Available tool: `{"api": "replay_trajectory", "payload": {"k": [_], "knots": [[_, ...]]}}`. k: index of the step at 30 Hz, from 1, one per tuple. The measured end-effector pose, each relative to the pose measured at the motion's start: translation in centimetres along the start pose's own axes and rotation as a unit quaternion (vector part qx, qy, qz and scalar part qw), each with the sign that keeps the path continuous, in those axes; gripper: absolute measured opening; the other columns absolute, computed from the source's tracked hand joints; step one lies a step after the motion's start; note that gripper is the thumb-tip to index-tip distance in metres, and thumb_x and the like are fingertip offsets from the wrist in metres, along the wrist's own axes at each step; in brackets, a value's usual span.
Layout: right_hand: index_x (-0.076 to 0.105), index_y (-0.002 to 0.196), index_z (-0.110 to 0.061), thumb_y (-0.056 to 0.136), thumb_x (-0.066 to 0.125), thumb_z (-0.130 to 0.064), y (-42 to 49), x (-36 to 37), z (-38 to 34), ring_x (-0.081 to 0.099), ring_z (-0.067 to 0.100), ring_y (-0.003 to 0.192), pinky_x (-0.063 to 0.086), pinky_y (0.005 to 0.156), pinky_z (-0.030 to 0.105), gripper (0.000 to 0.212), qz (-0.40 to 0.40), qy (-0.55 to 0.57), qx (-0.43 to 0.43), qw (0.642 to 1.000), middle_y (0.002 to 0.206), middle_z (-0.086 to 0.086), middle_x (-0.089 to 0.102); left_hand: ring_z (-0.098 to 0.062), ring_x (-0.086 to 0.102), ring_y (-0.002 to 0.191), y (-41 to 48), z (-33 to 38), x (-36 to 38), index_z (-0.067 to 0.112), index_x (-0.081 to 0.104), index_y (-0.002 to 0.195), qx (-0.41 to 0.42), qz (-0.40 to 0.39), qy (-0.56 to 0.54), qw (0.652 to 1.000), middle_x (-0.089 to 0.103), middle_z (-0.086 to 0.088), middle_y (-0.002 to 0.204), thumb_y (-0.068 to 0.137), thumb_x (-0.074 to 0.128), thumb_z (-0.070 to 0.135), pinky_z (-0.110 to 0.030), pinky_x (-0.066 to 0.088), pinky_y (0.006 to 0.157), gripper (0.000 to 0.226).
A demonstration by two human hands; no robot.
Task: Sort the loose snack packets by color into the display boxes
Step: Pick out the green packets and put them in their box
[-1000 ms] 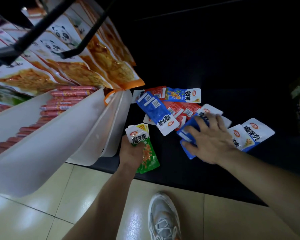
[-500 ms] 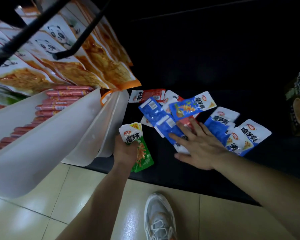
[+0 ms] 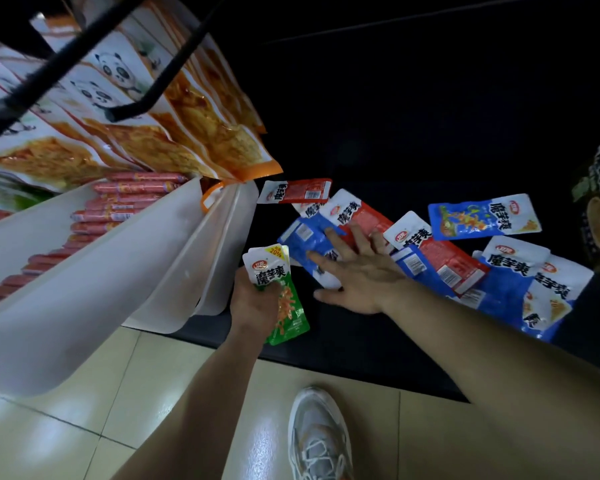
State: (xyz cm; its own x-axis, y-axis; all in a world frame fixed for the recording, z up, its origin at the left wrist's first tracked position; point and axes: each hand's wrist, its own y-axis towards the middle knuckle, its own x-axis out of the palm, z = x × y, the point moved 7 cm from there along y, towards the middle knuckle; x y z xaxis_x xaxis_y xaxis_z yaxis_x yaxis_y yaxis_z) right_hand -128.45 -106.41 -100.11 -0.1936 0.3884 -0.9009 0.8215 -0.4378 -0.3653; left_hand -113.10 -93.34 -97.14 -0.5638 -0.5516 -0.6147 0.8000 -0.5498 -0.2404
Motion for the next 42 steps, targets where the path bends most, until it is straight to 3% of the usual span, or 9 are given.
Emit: {"api": "replay_trajectory", "payload": {"k": [4, 8, 13, 19, 22, 26, 31, 39, 42], "knots": [[-0.015, 0.15, -0.054, 0.082, 0.022, -0.088, -5.4, 1.2, 0.9, -0.022, 0.043, 0.148, -0.007, 0.118, 0.064, 0.084, -0.003, -0.055, -0.009, 0.998, 0.165, 0.007, -0.022, -0.021, 0.068, 0.093, -0.5, 0.8, -0.1, 0.017, 0.064, 0.104, 0.002, -0.014, -0.004, 1.0, 0.071, -0.002, 0.097, 0.085, 0.068, 0.001, -0.036, 0.054, 0.079, 0.026], [0.001, 0.154, -0.051, 0.088, 0.024, -0.082, -10.5, -0.6, 1.7, -0.015, 0.042, 0.151, -0.006, 0.12, 0.06, 0.076, -0.006, -0.05, -0.001, 0.999, 0.167, 0.012, -0.008, -0.021, 0.061, 0.101, -2.0, 4.6, -0.8, 0.01, 0.054, 0.111, 0.029, -0.045, -0.011, 0.998, 0.066, -0.006, 0.108, 0.087, 0.066, -0.005, -0.036, 0.048, 0.088, 0.03], [0.017, 0.155, -0.045, 0.097, 0.03, -0.068, -17.9, -4.8, 3.7, 0.0, 0.029, 0.152, 0.007, 0.123, 0.048, 0.064, -0.034, -0.009, 0.023, 0.999, 0.166, 0.001, 0.005, -0.011, 0.063, 0.087, -5.1, 11.5, -3.2, 0.015, 0.061, 0.11, 0.055, -0.125, -0.007, 0.991, 0.068, 0.004, 0.095, 0.088, 0.069, 0.001, -0.026, 0.047, 0.069, 0.028], [0.02, 0.155, -0.04, 0.099, 0.034, -0.061, -28.8, -11.4, 10.4, 0.04, 0.028, 0.134, 0.038, 0.108, 0.038, 0.061, -0.038, -0.065, 0.091, 0.993, 0.156, 0.002, 0.023, -0.013, 0.067, 0.088, -12.4, 22.8, -1.8, 0.027, 0.061, 0.097, 0.09, -0.237, 0.01, 0.967, 0.071, 0.004, 0.098, 0.084, 0.076, 0.007, -0.03, 0.052, 0.074, 0.028], [0.021, 0.157, -0.037, 0.1, 0.034, -0.06, -34.4, -13.4, 14.5, 0.039, 0.026, 0.138, 0.039, 0.109, 0.037, 0.062, -0.053, -0.069, 0.132, 0.987, 0.158, 0.002, 0.024, -0.02, 0.072, 0.093, -16.8, 27.8, 1.7, 0.025, 0.068, 0.1, 0.113, -0.301, 0.026, 0.947, 0.077, 0.0, 0.099, 0.082, 0.079, 0.008, -0.039, 0.056, 0.088, 0.027], [0.017, 0.159, -0.03, 0.101, 0.034, -0.06, -40.5, -14.2, 19.1, 0.028, 0.025, 0.149, 0.033, 0.116, 0.039, 0.067, -0.063, -0.056, 0.181, 0.98, 0.166, 0.004, 0.016, -0.019, 0.074, 0.093, -21.9, 31.6, 8.3, 0.02, 0.072, 0.11, 0.137, -0.357, 0.043, 0.923, 0.077, 0.002, 0.1, 0.082, 0.078, 0.008, -0.041, 0.058, 0.089, 0.031], [0.021, 0.158, -0.027, 0.101, 0.037, -0.059, -44.5, -13.1, 23.1, 0.033, 0.023, 0.146, 0.035, 0.108, 0.032, 0.067, -0.067, -0.02, 0.227, 0.971, 0.166, 0.004, 0.016, -0.024, 0.073, 0.092, -24.4, 31.7, 17.8, 0.016, 0.07, 0.107, 0.1, -0.341, 0.021, 0.935, 0.076, -0.004, 0.1, 0.079, 0.078, 0.008, -0.046, 0.058, 0.09, 0.03], [0.033, 0.152, -0.024, 0.101, 0.038, -0.055, -48.5, -6.9, 29.5, 0.048, 0.029, 0.131, 0.044, 0.104, 0.041, 0.06, -0.127, -0.019, 0.23, 0.965, 0.151, 0.008, 0.035, -0.025, 0.067, 0.091, -28.2, 34.2, 33.1, 0.018, 0.052, 0.109, 0.055, -0.336, -0.07, 0.938, 0.068, -0.009, 0.106, 0.089, 0.069, 0.013, -0.042, 0.059, 0.081, 0.027], [0.03, 0.154, -0.025, 0.102, 0.039, -0.055, -50.6, -4.8, 32.8, 0.049, 0.03, 0.129, 0.044, 0.102, 0.04, 0.06, -0.14, 0.001, 0.263, 0.955, 0.155, 0.007, 0.03, -0.027, 0.063, 0.11, -30.5, 36.8, 38.8, 0.014, 0.049, 0.126, 0.079, -0.347, -0.073, 0.932, 0.062, -0.008, 0.128, 0.081, 0.075, 0.025, -0.046, 0.054, 0.096, 0.053]]}}
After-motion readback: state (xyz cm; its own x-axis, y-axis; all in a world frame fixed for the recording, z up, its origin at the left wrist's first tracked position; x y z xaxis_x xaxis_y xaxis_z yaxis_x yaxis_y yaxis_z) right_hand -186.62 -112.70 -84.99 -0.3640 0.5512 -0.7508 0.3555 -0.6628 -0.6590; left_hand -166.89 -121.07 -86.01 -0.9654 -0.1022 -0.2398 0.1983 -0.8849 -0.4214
